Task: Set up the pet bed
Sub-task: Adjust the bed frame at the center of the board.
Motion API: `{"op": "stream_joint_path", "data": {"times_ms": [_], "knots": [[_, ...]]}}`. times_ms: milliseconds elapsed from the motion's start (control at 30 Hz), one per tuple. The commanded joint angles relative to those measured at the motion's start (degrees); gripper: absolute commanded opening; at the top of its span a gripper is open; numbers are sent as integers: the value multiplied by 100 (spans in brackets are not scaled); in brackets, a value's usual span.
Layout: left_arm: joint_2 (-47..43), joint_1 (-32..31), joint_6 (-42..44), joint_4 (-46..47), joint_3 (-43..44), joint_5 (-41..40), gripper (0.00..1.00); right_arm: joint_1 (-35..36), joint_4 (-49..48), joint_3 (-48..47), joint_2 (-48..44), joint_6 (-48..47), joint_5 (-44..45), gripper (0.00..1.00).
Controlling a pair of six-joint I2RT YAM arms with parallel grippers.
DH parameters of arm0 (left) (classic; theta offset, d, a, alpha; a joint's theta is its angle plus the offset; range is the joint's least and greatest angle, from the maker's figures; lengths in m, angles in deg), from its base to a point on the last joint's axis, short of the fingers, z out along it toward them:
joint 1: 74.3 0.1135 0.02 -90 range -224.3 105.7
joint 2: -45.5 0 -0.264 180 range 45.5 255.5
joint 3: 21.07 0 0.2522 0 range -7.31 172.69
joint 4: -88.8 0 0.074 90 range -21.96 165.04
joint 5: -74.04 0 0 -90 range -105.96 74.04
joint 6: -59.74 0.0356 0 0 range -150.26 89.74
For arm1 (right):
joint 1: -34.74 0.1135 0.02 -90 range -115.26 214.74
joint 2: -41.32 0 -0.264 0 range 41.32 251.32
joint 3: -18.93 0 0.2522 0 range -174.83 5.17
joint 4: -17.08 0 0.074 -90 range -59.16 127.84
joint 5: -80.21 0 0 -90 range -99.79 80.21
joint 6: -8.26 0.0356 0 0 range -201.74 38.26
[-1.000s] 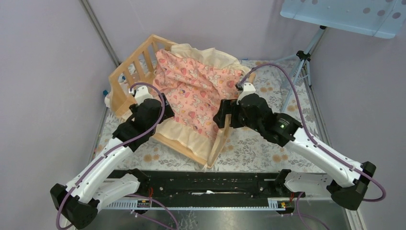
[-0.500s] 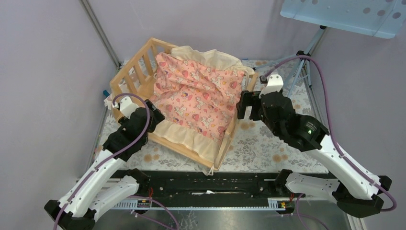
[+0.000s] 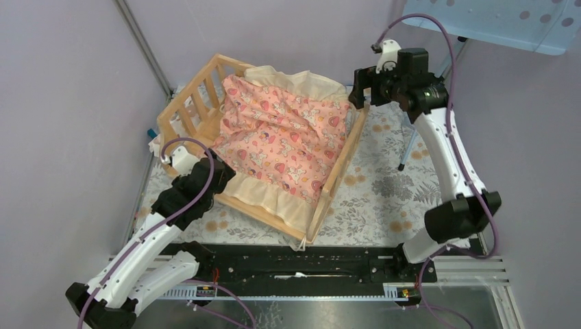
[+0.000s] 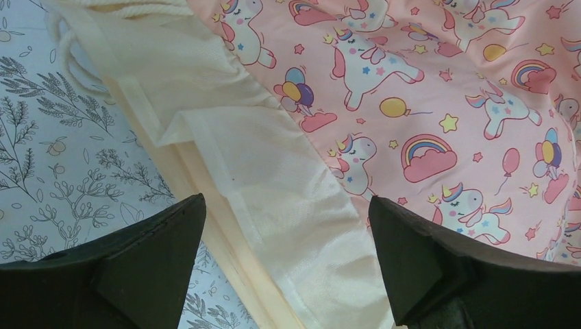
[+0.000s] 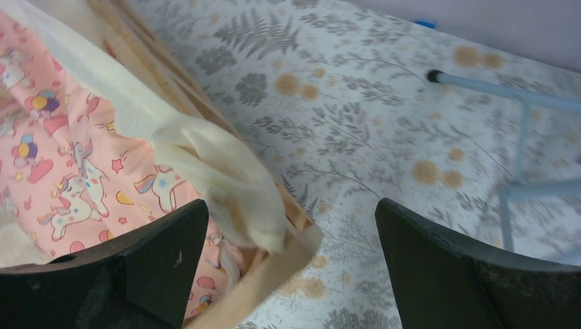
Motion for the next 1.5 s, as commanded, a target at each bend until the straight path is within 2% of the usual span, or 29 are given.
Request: {"op": "stream_joint_path", "data": {"times_ms": [0, 167, 300, 467, 600, 700, 1033, 1067, 1167, 1233, 1300, 1333, 1367, 1467], "knots": [[64, 22, -77, 67, -44, 24, 97, -4, -219, -656, 654, -861, -1892, 100], [-57, 26, -154, 68, -195, 78, 97, -2, -747, -778, 1060, -611, -2699, 99], [-120, 22, -148, 60, -276, 97, 97, 8, -1087, -790, 1290, -395, -2876, 100], [-176, 22, -217, 57, -410, 89, 97, 162, -21, -1893, 2205, -794, -2799, 98], [-166, 22, -375, 55, -526, 133, 97, 474, 1204, -3482, 3146, -1218, -2306, 90], [-183, 22, -605, -67, -562, 155, 97, 638, 1558, -4106, 3571, -1200, -2005, 82], [-152, 22, -716, 158, -791, 339, 97, 1032, 1808, -3903, 3603, -1426, -2057, 74], [-115, 22, -692, 212, -812, 345, 97, 1078, 1857, -3838, 3587, -1467, -2016, 72], [38, 22, -615, 455, -888, 357, 95, 1158, 1747, -3606, 3516, -1288, -1602, 54], [158, 22, -569, 610, -933, 331, 93, 1161, 1645, -3534, 3481, -1044, -1252, 36], [309, 22, -525, 800, -967, 362, 89, 1163, 1590, -3528, 3442, -734, -861, 11], [390, 22, -506, 892, -996, 388, 88, 1162, 1581, -3504, 3400, -589, -705, 4], [476, 28, -494, 983, -1014, 428, 88, 1168, 1553, -3407, 3323, -442, -576, 0], [794, 47, -465, 1111, -991, 580, 88, 1244, 1238, -2778, 2854, 82, 45, 0]]}}
